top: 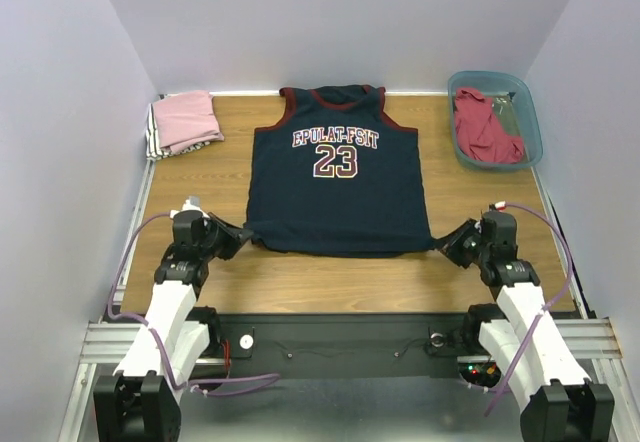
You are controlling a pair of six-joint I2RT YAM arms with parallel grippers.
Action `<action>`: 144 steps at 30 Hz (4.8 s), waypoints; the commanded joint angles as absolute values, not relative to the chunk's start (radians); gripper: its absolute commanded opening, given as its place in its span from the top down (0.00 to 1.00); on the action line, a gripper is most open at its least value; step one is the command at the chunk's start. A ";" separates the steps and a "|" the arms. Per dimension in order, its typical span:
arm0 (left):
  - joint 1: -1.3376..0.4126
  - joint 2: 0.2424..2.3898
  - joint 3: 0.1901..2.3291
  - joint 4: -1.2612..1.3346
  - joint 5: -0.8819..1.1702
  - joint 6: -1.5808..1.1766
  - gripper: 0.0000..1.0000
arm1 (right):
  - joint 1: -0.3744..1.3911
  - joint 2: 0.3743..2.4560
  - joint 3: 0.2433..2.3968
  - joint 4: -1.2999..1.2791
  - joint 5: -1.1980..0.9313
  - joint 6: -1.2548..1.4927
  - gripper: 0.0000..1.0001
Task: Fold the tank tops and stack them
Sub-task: Flatten the tank top out
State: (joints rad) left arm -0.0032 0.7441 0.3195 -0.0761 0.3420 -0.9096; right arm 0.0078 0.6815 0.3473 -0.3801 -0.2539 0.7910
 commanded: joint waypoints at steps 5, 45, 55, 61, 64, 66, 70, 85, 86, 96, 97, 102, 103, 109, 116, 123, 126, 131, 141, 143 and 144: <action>-0.058 0.661 0.383 -0.251 0.310 -0.844 0.54 | 0.005 0.612 0.478 -0.580 -0.213 0.766 0.49; -0.101 2.186 1.572 0.002 0.201 -0.649 1.00 | 0.055 2.181 1.549 -0.072 -0.129 0.630 0.64; -0.100 2.437 1.946 -0.123 0.236 -0.650 1.00 | 0.067 2.497 2.021 -0.259 -0.087 0.575 0.69; -0.084 2.519 2.103 -0.104 0.296 -0.684 0.83 | 0.064 2.611 2.252 -0.313 -0.055 0.538 0.62; -0.075 2.499 2.085 -0.016 0.354 -0.698 0.64 | 0.061 2.635 2.307 -0.311 -0.055 0.522 0.51; -0.072 2.474 2.034 0.110 0.409 -0.727 0.56 | 0.058 2.626 2.342 -0.311 -0.080 0.514 0.43; -0.075 2.348 1.951 0.261 0.488 -0.749 0.50 | 0.063 2.518 2.321 -0.305 -0.095 0.494 0.31; -0.199 1.435 0.959 0.157 0.017 -0.989 0.68 | 0.057 1.605 1.296 -0.307 0.166 0.480 0.22; -0.216 1.390 0.855 0.140 0.008 -1.000 0.68 | 0.049 1.551 1.243 -0.305 0.170 0.489 0.22; -0.339 0.901 0.463 -0.144 -0.086 -1.066 0.66 | 0.026 1.214 0.864 -0.325 0.163 0.525 0.26; -0.341 0.837 0.450 -0.161 -0.080 -1.074 0.66 | 0.028 1.195 0.842 -0.325 0.166 0.525 0.26; -0.357 0.749 0.367 -0.201 -0.038 -1.094 0.65 | 0.026 1.167 0.741 -0.324 0.164 0.543 0.32; -0.360 0.759 0.362 -0.202 -0.040 -1.089 0.65 | 0.026 1.169 0.721 -0.316 0.169 0.543 0.33; -0.387 0.841 0.342 -0.192 -0.034 -1.071 0.66 | 0.026 1.192 0.666 -0.244 0.176 0.540 0.33; -0.434 0.945 0.365 -0.175 -0.049 -1.052 0.64 | 0.026 1.261 0.672 -0.192 0.166 0.534 0.35; -0.456 1.005 0.394 -0.149 -0.042 -1.013 0.58 | 0.026 1.321 0.699 -0.152 0.150 0.540 0.38; -0.462 1.028 0.410 -0.134 -0.034 -0.993 0.58 | 0.026 1.342 0.712 -0.150 0.170 0.538 0.41; -0.468 1.129 0.452 -0.118 -0.023 -0.943 0.59 | 0.026 1.368 0.741 -0.150 0.198 0.532 0.46; -0.471 1.180 0.547 -0.124 -0.006 -0.853 1.00 | 0.026 1.378 0.825 -0.192 0.248 0.489 0.74; -0.471 1.169 0.575 -0.162 -0.005 -0.830 1.00 | 0.026 1.373 0.860 -0.242 0.262 0.480 0.76; -0.471 1.161 0.603 -0.173 -0.005 -0.822 1.00 | 0.026 1.370 0.873 -0.261 0.276 0.477 0.78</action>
